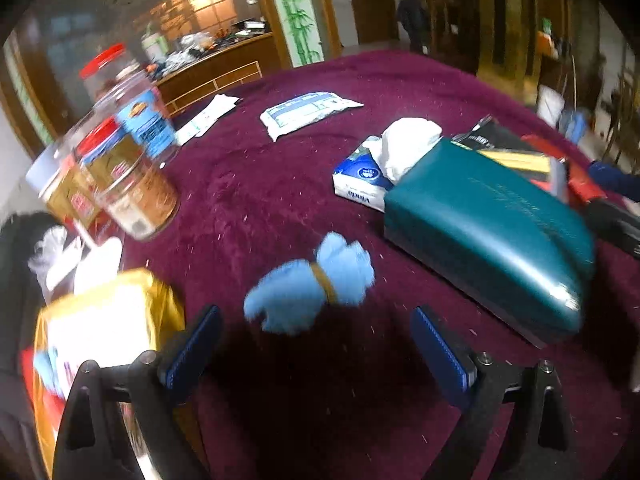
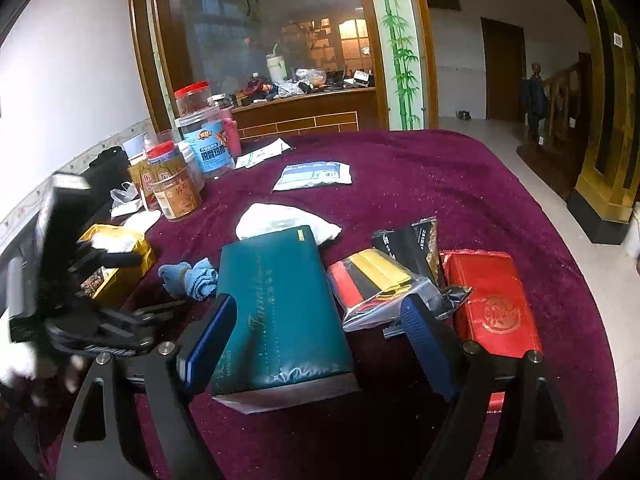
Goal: Organize soft objects
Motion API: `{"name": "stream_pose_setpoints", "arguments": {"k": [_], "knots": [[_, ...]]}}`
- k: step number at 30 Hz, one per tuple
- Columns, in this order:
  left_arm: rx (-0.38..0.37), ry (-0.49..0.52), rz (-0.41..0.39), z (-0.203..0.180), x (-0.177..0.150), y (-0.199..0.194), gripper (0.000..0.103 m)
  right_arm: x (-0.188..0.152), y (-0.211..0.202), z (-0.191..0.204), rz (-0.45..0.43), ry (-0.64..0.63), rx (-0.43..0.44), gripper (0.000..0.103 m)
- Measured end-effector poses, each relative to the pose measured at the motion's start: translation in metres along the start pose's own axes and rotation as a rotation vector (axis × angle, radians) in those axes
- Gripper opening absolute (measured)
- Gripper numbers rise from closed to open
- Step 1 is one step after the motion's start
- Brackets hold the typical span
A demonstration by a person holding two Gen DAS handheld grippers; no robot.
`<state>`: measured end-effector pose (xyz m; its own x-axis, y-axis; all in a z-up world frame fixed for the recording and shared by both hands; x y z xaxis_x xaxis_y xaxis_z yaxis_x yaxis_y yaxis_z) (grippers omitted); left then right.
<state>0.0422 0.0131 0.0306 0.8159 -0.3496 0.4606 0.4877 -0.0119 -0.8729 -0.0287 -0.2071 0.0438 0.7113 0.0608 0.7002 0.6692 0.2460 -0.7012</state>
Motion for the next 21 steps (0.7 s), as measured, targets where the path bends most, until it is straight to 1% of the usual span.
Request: {"name": "stream_pose_setpoints", "arguments": {"k": [2,6,8,9,10,11,12,13,14,15,16,17,18,21], "knots": [[0.015,0.031,0.003,-0.002,0.009,0.009,0.097,0.000,-0.001,-0.001,-0.003,0.003,-0.002,0.083],[-0.009,0.074,0.007,-0.002,0.030,0.027,0.098,0.000,0.003,-0.004,0.011,0.012,-0.007,0.083],[-0.032,0.082,0.042,-0.003,0.036,0.040,0.098,0.000,0.004,-0.005,0.018,0.014,-0.009,0.083],[-0.044,0.085,0.076,-0.004,0.036,0.050,0.098,0.000,0.004,-0.005,0.021,0.016,-0.008,0.083],[-0.049,0.087,0.096,-0.005,0.035,0.055,0.095,0.000,0.005,-0.006,0.024,0.017,-0.007,0.083],[-0.065,0.063,0.073,-0.003,0.034,0.053,0.089,0.000,0.006,-0.006,0.026,0.018,-0.007,0.083],[-0.082,0.046,0.096,-0.001,0.031,0.053,0.073,0.000,0.006,-0.006,0.027,0.019,-0.007,0.083],[-0.096,0.025,0.101,0.002,0.029,0.050,0.064,0.000,0.006,-0.006,0.028,0.020,-0.007,0.083],[-0.119,0.013,0.107,0.003,0.026,0.047,0.059,0.000,0.006,-0.006,0.028,0.021,-0.008,0.083],[-0.127,0.007,0.108,0.003,0.023,0.042,0.052,0.000,0.006,-0.006,0.028,0.021,-0.009,0.083],[-0.117,0.006,0.101,0.003,0.020,0.037,0.049,0.000,0.006,-0.006,0.029,0.021,-0.011,0.083],[-0.130,0.005,0.093,0.004,0.016,0.031,0.049,-0.001,0.006,-0.006,0.030,0.023,-0.013,0.083],[-0.165,-0.007,0.087,0.005,0.010,0.023,0.049,-0.001,0.007,-0.007,0.032,0.024,-0.014,0.083],[-0.216,-0.007,0.087,0.001,-0.005,0.007,0.049,-0.001,0.008,-0.008,0.039,0.030,-0.014,0.083]]}}
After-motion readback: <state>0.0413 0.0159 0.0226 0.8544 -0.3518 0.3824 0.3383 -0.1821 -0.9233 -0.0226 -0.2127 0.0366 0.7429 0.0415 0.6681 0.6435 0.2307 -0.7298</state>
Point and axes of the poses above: each gripper's, at about its wrist camera, not at the fingertips, and y roughly the way its jaws point, z to its left, x to its top, the point moved 2 cm from there along y, roughly the way its jaws point, and after that the axes turned 9 degrees about z, right-handed, at the moved point
